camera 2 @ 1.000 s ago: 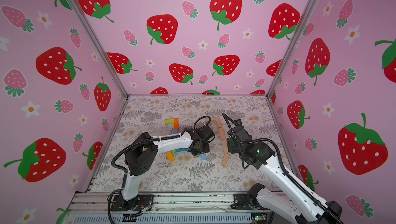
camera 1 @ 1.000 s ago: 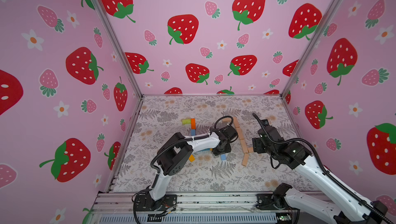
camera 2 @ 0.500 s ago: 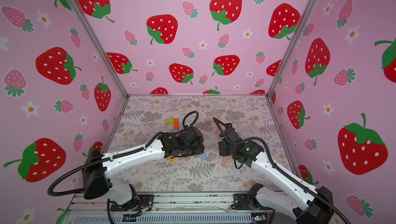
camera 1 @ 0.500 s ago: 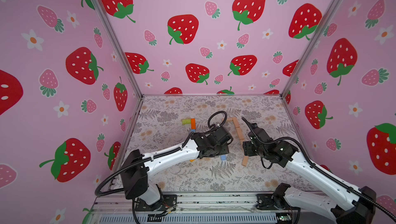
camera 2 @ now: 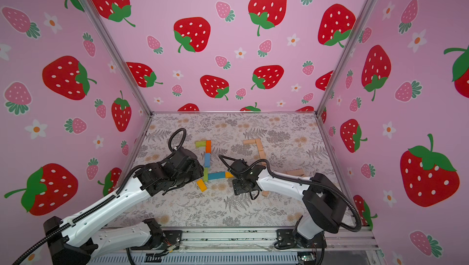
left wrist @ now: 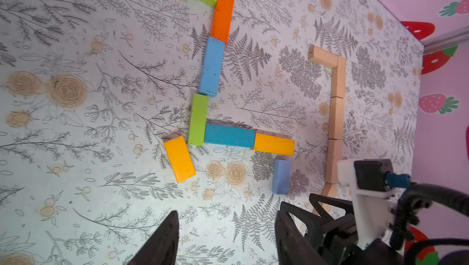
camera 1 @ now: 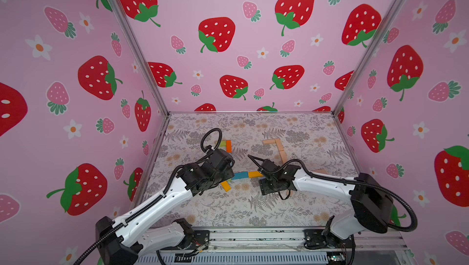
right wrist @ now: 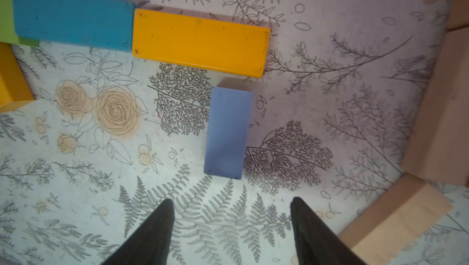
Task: Assemble a giraffe with building blocks
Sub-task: Assemble the building block at the center of the board.
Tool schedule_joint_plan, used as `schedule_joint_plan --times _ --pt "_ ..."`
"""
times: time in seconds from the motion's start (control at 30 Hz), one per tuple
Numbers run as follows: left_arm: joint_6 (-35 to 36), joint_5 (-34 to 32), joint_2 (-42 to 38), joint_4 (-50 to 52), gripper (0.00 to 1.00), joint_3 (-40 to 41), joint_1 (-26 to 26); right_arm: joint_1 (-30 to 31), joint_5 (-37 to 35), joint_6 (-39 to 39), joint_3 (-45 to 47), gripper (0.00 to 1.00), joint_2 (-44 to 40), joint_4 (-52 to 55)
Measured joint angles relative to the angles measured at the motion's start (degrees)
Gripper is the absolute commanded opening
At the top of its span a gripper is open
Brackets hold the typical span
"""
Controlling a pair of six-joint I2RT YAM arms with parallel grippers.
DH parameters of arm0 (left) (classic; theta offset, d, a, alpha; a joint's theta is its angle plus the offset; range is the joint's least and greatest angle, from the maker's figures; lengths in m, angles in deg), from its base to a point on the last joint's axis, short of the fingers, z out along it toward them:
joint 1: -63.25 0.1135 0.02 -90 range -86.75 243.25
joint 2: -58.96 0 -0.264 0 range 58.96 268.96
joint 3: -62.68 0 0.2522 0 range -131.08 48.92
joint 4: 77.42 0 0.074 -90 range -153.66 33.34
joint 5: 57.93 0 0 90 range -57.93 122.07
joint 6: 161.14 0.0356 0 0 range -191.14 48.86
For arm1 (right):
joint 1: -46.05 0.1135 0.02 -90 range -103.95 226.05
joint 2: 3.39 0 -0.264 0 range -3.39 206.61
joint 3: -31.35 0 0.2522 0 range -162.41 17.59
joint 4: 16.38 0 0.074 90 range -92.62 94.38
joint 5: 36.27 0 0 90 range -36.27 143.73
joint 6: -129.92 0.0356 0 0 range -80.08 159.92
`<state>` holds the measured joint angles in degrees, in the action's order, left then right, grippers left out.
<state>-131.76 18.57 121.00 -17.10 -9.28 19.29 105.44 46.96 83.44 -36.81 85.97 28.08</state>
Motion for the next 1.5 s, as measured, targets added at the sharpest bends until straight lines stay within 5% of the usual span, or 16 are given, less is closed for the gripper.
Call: schedule_joint_plan --times 0.27,1.0,1.5 --pt "1.14 0.44 -3.52 1.44 0.60 2.25 3.02 0.11 1.01 1.70 -5.07 0.68 8.11 0.22" --pt "2.62 0.61 -4.15 1.53 0.57 2.25 4.39 -2.45 1.27 0.96 -8.46 0.34 13.35 3.32" --pt "3.50 0.57 -4.15 1.95 0.57 2.25 4.83 -3.17 1.29 -0.13 -10.51 0.34 14.47 4.79"
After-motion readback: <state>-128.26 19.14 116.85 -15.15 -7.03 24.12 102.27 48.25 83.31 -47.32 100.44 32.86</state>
